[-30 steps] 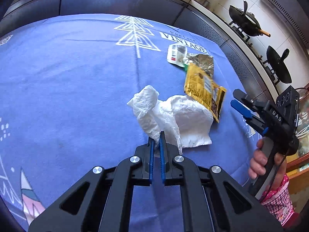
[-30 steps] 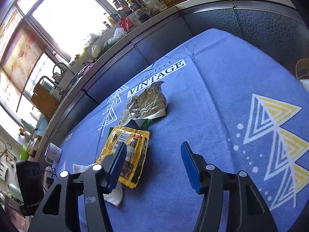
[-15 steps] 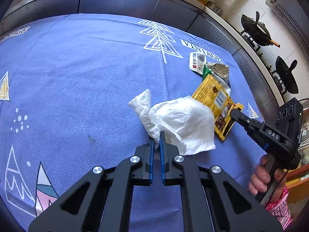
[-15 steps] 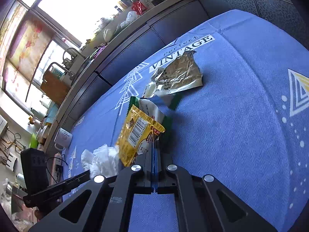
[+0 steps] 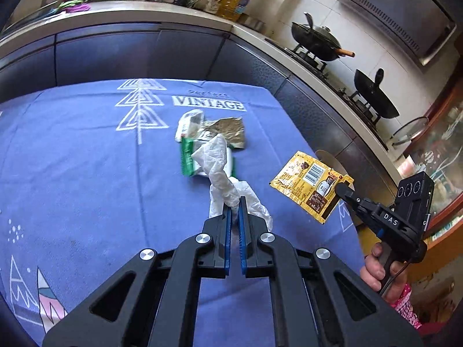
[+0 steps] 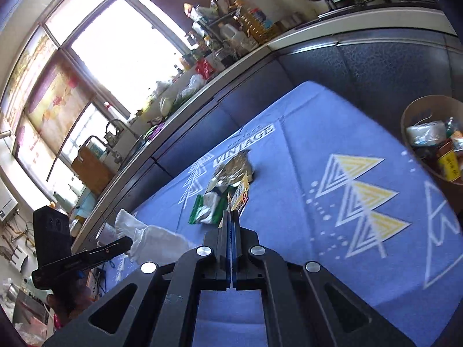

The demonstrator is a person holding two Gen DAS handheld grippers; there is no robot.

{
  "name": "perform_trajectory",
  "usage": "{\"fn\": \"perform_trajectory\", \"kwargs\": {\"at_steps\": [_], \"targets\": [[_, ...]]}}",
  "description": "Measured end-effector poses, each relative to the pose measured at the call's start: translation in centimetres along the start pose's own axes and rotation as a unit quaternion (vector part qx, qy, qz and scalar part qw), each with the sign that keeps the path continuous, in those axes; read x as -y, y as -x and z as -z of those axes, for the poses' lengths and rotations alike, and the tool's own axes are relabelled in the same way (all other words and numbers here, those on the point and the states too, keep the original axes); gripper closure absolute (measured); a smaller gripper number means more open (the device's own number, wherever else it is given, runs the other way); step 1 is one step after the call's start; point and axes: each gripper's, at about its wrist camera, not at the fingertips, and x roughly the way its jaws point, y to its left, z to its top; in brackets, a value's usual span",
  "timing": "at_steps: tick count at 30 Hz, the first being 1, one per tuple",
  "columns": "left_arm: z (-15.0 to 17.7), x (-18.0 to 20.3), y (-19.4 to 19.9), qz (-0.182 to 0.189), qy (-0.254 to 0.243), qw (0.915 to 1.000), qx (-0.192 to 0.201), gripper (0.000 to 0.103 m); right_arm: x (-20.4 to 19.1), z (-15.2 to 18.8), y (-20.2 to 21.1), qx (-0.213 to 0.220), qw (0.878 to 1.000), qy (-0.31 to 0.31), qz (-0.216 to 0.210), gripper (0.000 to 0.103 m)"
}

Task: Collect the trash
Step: 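Carry the tissue and yellow wrapper to the bin and release both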

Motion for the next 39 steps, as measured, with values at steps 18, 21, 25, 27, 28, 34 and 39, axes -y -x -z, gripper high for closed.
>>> {"fn": "perform_trajectory", "kwargs": {"at_steps": [18, 21, 25, 27, 28, 34, 39], "targets": [[-8.6, 26.6, -18.2, 0.11, -0.188, 0.974, -0.063, 0.098, 20.5, -6.6, 12.9, 0.166, 0.967, -0.137, 0.134, 0.102], [-9.1, 29.7, -22.0, 0.112, -0.206, 0.9692, -0.076, 0.098, 22.7, -7.1, 12.4, 0.166, 0.965, -0.148, 0.14, 0.102], [-9.1, 31.9, -26.8, 0.105, -0.214, 0.9657, -0.102, 0.098, 24.8, -7.6, 11.2, 0.16, 0.963, -0.156, 0.147, 0.102], [-8.8, 32.4, -28.9, 0.093, -0.216, 0.9651, -0.116, 0.098, 25.9, -7.8, 10.7, 0.153, 0.963, -0.162, 0.151, 0.102], [-8.5, 32.3, -29.9, 0.087, -0.215, 0.9647, -0.125, 0.097, 26.4, -7.8, 10.3, 0.146, 0.964, -0.164, 0.153, 0.102], [-6.1, 31.7, -34.2, 0.0, -0.227, 0.9604, -0.162, 0.038, 28.3, -7.7, 8.5, 0.113, 0.965, -0.182, 0.154, 0.042], [-4.9, 31.6, -33.4, -0.01, -0.257, 0.9528, -0.161, 0.037, 27.6, -6.6, 9.5, 0.135, 0.96, -0.176, 0.171, 0.042]]}}
